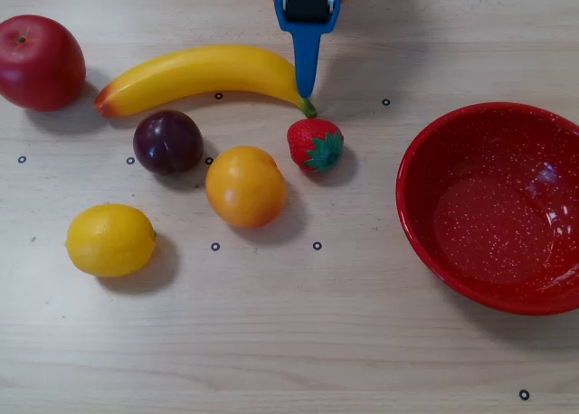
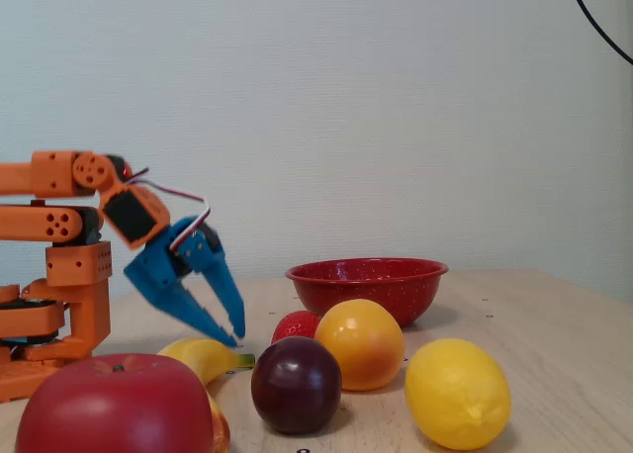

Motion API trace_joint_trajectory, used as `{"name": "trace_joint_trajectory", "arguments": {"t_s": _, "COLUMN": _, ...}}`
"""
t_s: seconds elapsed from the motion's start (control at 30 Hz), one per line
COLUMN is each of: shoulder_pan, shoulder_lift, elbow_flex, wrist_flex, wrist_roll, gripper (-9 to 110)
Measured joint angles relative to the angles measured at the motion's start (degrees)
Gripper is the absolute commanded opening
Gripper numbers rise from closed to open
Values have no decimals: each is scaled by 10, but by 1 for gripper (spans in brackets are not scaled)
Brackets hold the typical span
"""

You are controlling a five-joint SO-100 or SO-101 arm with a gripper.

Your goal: Put the lemon in the red bowl.

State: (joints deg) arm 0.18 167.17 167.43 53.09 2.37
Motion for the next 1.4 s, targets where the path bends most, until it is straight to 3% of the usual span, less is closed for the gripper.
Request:
{"name": "trace_joint_trajectory", "arguments": {"t_s": 0.47, "shoulder_pan": -74, "shoulder_lift": -272, "elbow_flex": -291, "wrist_flex": 171, "wrist_roll": 31, "gripper": 0}}
{"name": "trace_joint_trajectory", "arguments": {"t_s": 0.77, "shoulder_pan": -130, "shoulder_lift": -437, "elbow_flex": -498, "wrist_flex": 266, "wrist_roll": 113, "gripper": 0}}
{"name": "trace_joint_trajectory", "arguments": {"t_s": 1.13, "shoulder_pan": -180, "shoulder_lift": -685, "elbow_flex": -795, "wrist_flex": 403, "wrist_roll": 125, "gripper": 0}}
{"name": "trace_joint_trajectory", "arguments": {"t_s": 1.4, "shoulder_pan": -229, "shoulder_lift": -848, "elbow_flex": -987, "wrist_flex": 483, "wrist_roll": 189, "gripper": 0}}
